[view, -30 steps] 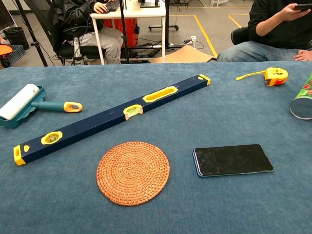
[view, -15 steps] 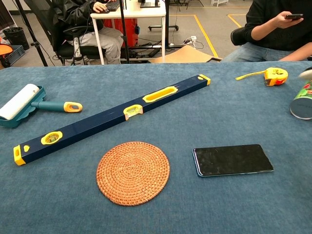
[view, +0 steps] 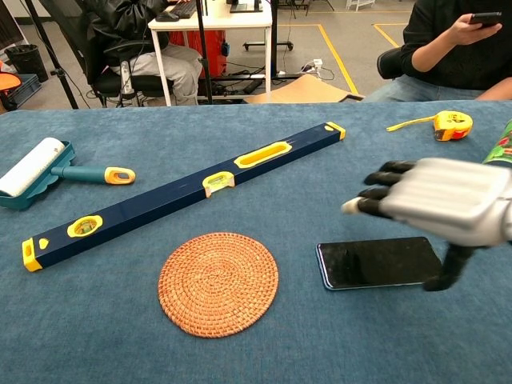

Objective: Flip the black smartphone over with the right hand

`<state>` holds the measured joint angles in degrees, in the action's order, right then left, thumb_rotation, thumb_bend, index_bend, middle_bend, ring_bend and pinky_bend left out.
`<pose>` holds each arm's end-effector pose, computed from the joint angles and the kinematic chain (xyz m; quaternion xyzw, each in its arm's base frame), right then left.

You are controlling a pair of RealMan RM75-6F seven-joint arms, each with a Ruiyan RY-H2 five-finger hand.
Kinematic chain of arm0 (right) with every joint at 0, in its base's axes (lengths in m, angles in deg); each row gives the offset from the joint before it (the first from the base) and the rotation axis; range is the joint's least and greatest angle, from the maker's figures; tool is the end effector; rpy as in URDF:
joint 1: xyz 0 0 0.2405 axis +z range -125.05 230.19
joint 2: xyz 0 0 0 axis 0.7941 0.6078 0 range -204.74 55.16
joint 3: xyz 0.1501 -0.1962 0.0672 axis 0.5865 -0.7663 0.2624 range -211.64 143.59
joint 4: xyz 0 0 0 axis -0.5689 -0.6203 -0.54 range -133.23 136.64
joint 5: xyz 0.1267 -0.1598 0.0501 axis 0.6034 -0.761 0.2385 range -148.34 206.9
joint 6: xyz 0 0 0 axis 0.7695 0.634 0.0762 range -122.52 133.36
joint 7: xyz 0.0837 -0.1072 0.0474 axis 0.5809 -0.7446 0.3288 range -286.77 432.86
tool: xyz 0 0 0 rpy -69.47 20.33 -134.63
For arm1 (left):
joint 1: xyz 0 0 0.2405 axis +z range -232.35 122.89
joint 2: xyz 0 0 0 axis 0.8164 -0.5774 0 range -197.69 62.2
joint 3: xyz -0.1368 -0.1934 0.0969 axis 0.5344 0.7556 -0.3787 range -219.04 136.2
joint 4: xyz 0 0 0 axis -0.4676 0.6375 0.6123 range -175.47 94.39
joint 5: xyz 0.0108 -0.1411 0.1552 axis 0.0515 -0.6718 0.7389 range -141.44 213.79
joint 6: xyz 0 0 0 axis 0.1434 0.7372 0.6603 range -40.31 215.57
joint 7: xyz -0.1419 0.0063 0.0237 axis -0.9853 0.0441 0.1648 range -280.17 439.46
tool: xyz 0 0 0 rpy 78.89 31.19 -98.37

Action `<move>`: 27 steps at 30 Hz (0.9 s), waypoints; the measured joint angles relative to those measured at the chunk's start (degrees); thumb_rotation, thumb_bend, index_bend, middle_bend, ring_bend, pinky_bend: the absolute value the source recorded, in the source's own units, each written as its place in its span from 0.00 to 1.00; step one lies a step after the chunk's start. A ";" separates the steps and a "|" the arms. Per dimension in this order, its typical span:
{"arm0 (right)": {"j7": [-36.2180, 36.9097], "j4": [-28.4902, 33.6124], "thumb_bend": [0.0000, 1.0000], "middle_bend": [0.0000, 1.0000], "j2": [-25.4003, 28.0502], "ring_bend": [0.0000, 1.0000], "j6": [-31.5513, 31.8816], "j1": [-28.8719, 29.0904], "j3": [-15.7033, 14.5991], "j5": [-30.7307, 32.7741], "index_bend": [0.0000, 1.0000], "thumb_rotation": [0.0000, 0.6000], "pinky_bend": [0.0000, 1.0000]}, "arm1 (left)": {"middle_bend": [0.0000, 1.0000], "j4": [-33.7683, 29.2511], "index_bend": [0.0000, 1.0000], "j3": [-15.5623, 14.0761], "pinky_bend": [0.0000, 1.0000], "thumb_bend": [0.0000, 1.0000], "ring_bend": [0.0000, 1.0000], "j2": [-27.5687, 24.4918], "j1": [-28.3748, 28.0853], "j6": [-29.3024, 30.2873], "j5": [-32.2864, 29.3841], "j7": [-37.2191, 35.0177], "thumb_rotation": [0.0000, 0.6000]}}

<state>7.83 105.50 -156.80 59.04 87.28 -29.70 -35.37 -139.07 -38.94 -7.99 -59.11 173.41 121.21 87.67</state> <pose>-0.1511 -0.2592 -0.0142 0.8745 -0.1400 0.1910 0.4233 -0.2986 0.1758 0.1746 -0.6088 -0.3591 -0.3537 0.6126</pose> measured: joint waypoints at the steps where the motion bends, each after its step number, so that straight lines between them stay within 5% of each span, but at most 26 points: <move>1: -2.17 -0.53 0.00 0.14 -2.21 0.00 -0.44 1.61 0.21 2.66 0.13 1.00 0.00 | 0.00 -0.01 0.00 -0.04 0.00 0.00 0.00 0.02 0.01 0.00 0.06 0.05 1.00; 11: -12.70 -5.97 0.00 0.21 -11.17 0.00 2.02 9.66 -0.37 14.57 0.17 1.00 0.00 | 0.00 -0.28 0.00 -0.32 0.00 0.00 0.00 0.22 -0.05 0.04 0.70 0.65 1.00; 27: -17.22 -6.33 0.00 0.22 -11.90 0.00 8.66 13.19 -5.21 18.90 0.19 1.00 0.00 | 0.00 -0.73 0.00 -0.53 0.00 0.00 0.00 0.07 -0.19 -0.10 1.19 0.74 1.00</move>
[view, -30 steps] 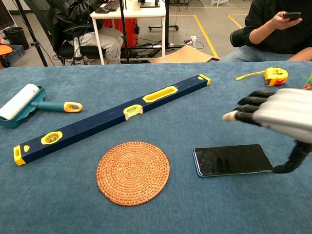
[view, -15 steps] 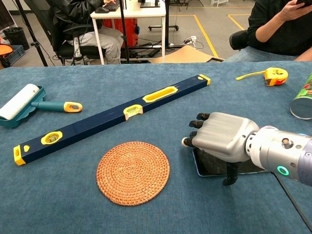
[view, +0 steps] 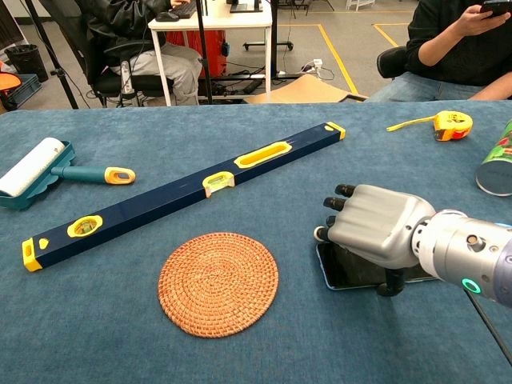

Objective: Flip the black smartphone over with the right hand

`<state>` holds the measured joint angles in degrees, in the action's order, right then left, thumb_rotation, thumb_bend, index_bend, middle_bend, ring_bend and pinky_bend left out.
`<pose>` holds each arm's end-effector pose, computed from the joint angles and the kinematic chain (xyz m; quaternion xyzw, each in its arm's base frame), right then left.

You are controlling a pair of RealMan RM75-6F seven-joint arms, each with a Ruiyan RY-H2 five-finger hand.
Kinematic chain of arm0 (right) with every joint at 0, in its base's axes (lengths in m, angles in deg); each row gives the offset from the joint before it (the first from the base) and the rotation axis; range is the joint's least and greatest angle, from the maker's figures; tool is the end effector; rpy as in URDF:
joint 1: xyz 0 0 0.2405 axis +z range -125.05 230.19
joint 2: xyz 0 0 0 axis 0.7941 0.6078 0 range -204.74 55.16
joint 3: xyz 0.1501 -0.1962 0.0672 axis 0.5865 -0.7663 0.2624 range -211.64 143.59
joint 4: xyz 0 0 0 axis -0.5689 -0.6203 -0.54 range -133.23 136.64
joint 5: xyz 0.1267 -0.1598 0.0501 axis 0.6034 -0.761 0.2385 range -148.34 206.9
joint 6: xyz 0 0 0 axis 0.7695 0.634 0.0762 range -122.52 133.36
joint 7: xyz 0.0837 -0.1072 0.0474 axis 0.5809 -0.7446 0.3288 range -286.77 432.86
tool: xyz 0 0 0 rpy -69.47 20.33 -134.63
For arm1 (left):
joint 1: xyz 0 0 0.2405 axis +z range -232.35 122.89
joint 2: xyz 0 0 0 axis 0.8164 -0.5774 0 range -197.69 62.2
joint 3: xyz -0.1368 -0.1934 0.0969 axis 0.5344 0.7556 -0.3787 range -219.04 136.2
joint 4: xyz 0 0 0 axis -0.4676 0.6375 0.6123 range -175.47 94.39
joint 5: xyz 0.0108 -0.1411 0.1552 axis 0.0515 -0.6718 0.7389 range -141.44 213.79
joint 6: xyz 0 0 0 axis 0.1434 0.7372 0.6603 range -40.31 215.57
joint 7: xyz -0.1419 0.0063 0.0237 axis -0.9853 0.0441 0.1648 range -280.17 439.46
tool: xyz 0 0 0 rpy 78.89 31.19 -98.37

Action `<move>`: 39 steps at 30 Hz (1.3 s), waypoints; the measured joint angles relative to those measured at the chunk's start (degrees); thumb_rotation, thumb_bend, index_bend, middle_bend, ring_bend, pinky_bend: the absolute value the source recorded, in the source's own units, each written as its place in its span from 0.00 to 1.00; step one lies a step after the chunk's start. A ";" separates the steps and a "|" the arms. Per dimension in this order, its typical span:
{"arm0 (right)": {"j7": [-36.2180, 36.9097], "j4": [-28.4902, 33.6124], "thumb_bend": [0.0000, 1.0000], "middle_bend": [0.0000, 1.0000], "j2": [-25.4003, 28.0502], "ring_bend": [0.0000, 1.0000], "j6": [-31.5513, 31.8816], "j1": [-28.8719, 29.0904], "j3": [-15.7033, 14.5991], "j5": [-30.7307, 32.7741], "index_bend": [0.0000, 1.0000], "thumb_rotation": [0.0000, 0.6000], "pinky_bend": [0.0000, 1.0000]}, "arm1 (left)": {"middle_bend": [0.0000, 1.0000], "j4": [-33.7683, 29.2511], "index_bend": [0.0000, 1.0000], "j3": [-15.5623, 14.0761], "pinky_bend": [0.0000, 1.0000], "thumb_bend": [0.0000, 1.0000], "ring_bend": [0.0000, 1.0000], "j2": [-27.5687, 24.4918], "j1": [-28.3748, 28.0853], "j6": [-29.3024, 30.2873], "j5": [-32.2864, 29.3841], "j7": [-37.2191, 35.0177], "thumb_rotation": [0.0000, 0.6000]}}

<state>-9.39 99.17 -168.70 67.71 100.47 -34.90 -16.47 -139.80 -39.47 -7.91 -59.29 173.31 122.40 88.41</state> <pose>-0.1285 -0.2719 -0.0675 0.8885 -0.0645 0.0999 0.4431 -0.2935 0.1746 0.1705 -0.6177 -0.3567 -0.3556 0.6040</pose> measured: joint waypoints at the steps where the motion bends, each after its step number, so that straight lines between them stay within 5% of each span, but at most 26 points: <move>1: -0.08 -0.32 0.00 0.23 -0.12 0.00 0.17 0.15 -0.33 0.21 0.19 1.00 0.00 | 0.00 -0.01 0.00 -0.01 0.00 0.00 0.00 0.01 0.02 0.07 0.04 0.05 1.00; 5: -0.28 -1.21 0.01 0.28 -0.62 0.00 0.43 0.62 -1.25 1.38 0.24 1.00 0.00 | 0.00 0.03 0.00 0.02 0.00 0.00 0.00 0.02 0.07 0.13 -0.09 -0.04 1.00; 11: 1.97 -2.44 0.17 0.47 -1.09 0.08 0.08 0.89 -1.99 -0.11 0.42 1.00 0.02 | 0.00 0.05 0.00 0.05 0.00 0.00 0.00 -0.14 0.08 0.11 -0.15 -0.47 1.00; 18: 11.76 -3.91 0.26 0.50 -0.80 0.16 -0.12 -0.07 -2.26 -7.88 0.46 1.00 0.09 | 0.00 0.04 0.00 0.07 0.00 0.00 0.00 -0.32 0.12 0.21 -0.11 -0.84 1.00; 27: 32.72 -4.19 0.31 0.51 1.59 0.20 2.07 -3.14 -0.08 -18.03 0.46 1.00 0.15 | 0.00 -0.09 0.00 -0.06 0.00 0.00 0.00 -0.48 0.24 0.38 0.16 -1.15 1.00; 39: 72.19 -9.36 0.35 0.51 2.15 0.23 8.53 -8.77 4.72 -28.92 0.46 1.00 0.14 | 0.00 -0.46 0.00 -0.41 0.00 0.00 0.00 -0.38 0.23 0.25 0.69 -0.58 1.00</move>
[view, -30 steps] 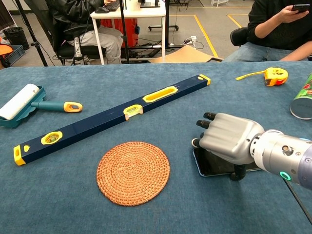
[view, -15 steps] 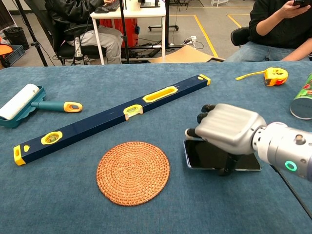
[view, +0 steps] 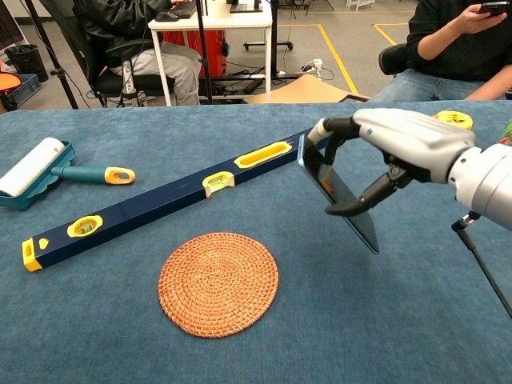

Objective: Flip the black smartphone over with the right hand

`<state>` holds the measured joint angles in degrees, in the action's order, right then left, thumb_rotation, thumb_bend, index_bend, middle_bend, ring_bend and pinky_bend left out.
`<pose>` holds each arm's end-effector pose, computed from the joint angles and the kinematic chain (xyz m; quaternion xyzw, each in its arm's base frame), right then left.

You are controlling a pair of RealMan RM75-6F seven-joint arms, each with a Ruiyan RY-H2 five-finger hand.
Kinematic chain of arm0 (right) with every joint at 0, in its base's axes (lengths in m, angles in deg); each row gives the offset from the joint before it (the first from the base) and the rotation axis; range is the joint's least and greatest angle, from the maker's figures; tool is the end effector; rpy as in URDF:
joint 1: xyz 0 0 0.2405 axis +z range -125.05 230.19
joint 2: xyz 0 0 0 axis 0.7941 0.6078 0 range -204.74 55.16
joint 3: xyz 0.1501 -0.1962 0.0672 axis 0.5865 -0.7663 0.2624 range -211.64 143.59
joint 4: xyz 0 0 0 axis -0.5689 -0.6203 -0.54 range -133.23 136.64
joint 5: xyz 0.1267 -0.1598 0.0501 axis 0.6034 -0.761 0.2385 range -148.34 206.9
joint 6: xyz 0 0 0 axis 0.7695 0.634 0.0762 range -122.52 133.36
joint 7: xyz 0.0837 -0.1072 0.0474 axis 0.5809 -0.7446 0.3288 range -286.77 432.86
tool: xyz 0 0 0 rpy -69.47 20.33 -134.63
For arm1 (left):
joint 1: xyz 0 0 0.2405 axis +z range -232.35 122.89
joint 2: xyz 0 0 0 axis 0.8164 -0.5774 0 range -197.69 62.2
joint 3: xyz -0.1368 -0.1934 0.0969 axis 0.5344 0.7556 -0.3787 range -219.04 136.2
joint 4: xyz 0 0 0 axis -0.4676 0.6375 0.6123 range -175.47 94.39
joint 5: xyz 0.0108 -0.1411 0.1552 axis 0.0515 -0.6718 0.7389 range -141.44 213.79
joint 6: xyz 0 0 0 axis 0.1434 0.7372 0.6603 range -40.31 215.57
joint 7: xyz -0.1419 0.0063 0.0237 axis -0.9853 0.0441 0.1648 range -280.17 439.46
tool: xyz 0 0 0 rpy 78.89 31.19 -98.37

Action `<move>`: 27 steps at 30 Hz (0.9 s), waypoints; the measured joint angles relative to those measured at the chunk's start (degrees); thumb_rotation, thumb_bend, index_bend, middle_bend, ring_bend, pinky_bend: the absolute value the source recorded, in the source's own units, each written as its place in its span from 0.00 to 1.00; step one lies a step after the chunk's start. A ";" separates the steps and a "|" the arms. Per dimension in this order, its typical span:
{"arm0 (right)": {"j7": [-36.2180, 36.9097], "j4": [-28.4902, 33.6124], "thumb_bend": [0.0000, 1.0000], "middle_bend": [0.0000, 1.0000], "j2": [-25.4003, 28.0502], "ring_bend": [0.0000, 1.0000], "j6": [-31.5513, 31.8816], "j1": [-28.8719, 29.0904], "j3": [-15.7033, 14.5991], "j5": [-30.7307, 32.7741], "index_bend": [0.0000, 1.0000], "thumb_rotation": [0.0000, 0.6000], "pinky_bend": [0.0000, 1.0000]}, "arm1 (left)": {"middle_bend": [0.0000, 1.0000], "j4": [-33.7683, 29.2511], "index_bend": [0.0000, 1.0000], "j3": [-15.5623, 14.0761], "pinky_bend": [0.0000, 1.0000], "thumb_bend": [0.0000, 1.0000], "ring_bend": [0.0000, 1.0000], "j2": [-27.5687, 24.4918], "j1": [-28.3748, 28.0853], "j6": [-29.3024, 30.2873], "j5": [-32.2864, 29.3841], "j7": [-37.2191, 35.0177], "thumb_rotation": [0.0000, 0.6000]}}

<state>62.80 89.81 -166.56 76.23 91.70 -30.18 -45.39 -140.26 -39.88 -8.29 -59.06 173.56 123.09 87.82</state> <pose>-0.1336 -0.2996 -0.0154 0.7002 -0.3780 0.4794 0.3701 -0.2919 0.1718 0.1709 -0.6187 -0.3595 -0.3592 0.5991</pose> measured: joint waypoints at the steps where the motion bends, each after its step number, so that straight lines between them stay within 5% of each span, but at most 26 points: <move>1: 4.54 -1.06 0.35 0.51 -0.36 0.23 0.50 -0.54 0.37 -0.78 0.46 1.00 0.14 | 0.00 -0.02 0.00 -0.04 0.00 0.00 0.00 0.02 0.01 0.01 0.06 0.05 1.00; 13: 40.22 -15.59 0.44 0.51 -10.08 0.24 6.42 -6.00 3.93 -5.84 0.46 1.00 0.23 | 0.00 -0.17 0.00 -0.33 0.00 0.00 0.00 0.18 0.21 0.30 0.55 0.45 1.00; 27: 54.62 -33.19 0.48 0.50 -24.93 0.26 8.66 -10.29 5.14 -6.25 0.46 1.00 0.30 | 0.00 -0.27 0.00 -0.37 0.00 0.00 0.00 0.07 0.41 0.48 0.58 0.17 1.00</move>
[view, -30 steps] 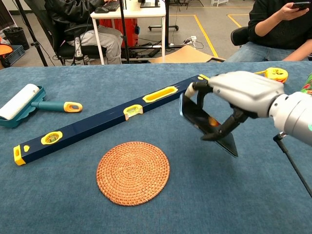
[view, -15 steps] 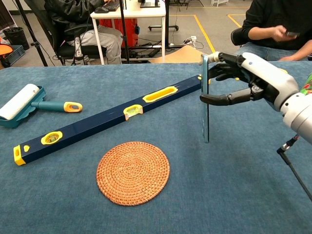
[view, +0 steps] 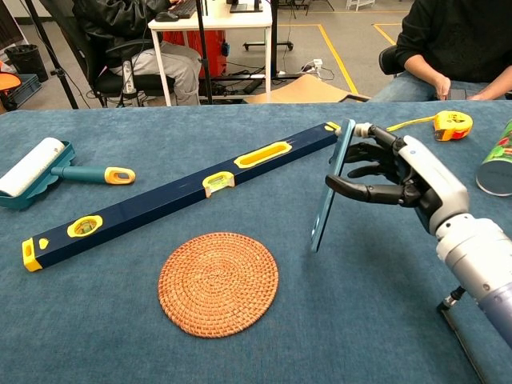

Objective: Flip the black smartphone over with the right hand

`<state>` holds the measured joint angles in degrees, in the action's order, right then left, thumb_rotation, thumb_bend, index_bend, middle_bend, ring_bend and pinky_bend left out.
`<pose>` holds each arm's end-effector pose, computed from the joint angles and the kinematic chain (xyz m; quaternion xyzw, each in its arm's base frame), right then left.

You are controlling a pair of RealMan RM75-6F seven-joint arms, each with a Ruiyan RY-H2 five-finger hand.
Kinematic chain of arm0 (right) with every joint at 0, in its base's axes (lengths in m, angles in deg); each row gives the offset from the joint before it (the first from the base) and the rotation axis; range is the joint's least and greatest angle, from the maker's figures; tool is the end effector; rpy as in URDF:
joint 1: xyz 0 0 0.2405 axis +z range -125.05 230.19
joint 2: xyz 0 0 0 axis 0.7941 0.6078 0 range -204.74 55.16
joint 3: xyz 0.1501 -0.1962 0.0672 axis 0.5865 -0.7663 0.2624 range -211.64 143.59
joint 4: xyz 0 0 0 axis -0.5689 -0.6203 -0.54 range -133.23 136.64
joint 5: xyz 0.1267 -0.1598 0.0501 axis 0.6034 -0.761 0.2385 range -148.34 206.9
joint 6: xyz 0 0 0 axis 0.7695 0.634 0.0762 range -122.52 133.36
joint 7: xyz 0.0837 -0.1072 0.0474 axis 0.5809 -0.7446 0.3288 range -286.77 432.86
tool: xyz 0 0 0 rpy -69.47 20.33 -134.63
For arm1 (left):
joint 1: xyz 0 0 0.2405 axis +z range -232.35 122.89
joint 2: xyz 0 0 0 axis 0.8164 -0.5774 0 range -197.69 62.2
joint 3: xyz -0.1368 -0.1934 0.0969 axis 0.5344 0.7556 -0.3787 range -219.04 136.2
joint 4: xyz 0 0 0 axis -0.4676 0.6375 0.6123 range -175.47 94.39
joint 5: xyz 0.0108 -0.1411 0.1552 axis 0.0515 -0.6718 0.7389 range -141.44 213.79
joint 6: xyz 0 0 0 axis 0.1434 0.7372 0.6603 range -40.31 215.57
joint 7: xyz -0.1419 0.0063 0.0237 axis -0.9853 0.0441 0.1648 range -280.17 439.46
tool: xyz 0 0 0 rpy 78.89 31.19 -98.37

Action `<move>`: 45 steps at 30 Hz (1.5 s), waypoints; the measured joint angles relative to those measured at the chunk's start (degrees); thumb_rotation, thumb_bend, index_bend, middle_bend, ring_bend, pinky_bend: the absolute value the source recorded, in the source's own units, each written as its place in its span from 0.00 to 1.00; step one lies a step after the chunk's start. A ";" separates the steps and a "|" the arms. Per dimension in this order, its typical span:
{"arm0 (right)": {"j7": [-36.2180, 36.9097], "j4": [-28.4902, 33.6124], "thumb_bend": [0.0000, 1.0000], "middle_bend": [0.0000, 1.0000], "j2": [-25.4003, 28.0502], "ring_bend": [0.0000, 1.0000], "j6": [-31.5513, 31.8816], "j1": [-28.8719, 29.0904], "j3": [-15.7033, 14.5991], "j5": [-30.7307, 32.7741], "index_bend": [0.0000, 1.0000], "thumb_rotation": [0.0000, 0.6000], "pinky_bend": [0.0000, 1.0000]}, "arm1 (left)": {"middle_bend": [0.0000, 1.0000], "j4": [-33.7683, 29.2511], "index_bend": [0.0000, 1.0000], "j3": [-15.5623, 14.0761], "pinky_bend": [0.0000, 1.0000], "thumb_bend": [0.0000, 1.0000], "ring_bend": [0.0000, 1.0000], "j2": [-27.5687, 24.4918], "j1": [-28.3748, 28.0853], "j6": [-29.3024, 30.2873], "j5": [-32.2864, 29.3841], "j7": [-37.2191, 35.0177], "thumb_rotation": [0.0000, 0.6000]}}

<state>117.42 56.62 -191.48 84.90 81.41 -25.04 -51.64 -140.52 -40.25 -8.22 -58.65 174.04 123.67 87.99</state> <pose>-0.1792 -0.2886 -0.0836 0.3931 -0.5969 0.6616 0.2267 -0.2909 0.1683 0.1699 -0.6192 -0.3597 -0.3602 0.5978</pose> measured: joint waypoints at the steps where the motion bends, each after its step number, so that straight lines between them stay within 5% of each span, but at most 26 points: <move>1: 0.60 -0.47 0.48 0.50 -0.40 0.26 -0.18 -0.16 0.19 -0.07 0.46 1.00 0.31 | 0.00 0.00 0.00 0.01 0.00 0.00 0.00 -0.02 0.00 0.00 -0.01 -0.03 1.00; 7: 1.39 -1.82 0.47 0.42 -0.59 0.24 -1.42 -0.80 0.51 0.09 0.36 1.00 0.30 | 0.00 -0.02 0.00 -0.02 0.00 0.00 0.00 -0.09 0.12 0.30 0.21 -0.23 1.00; 11: 2.11 -2.59 0.39 0.14 -0.07 0.08 -2.52 -1.41 0.73 0.48 0.10 1.00 0.11 | 0.00 -0.03 0.00 -0.07 0.00 0.00 0.00 -0.09 0.21 0.43 0.38 -0.21 1.00; 15: 2.44 -2.47 0.33 0.00 1.28 0.00 -3.20 -1.83 0.84 0.46 0.02 1.00 0.00 | 0.00 -0.14 0.00 -0.13 0.00 0.00 0.00 -0.01 0.23 0.46 0.53 0.12 1.00; 24: 0.63 -3.59 0.32 0.00 3.46 0.00 0.70 -2.21 4.06 0.19 0.02 1.00 0.00 | 0.00 -0.25 0.00 -0.15 0.00 0.00 0.00 -0.07 0.34 0.65 0.70 -0.06 1.00; 33: -5.17 -0.75 0.24 0.00 11.38 0.00 5.71 -1.84 4.54 -4.58 0.04 1.00 0.00 | 0.00 -0.49 0.00 -0.35 0.00 0.00 0.00 -0.37 0.72 1.54 1.61 -0.56 1.00; 38: -15.90 3.19 0.01 0.00 17.51 0.00 8.12 -2.71 2.18 -8.63 0.02 1.00 0.00 | 0.00 0.16 0.00 -0.04 0.00 0.00 0.00 -0.22 0.91 2.61 2.06 -1.07 1.00; 45: -39.96 19.85 0.00 0.00 30.41 0.00 10.53 -7.39 -2.34 -11.56 0.01 1.00 0.00 | 0.00 2.83 0.00 0.52 0.00 0.00 0.00 1.17 1.16 4.55 3.20 -2.39 1.00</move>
<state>77.46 76.47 -161.07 95.43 74.01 -27.38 -63.20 -137.69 -39.72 -7.04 -57.50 178.59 126.86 85.60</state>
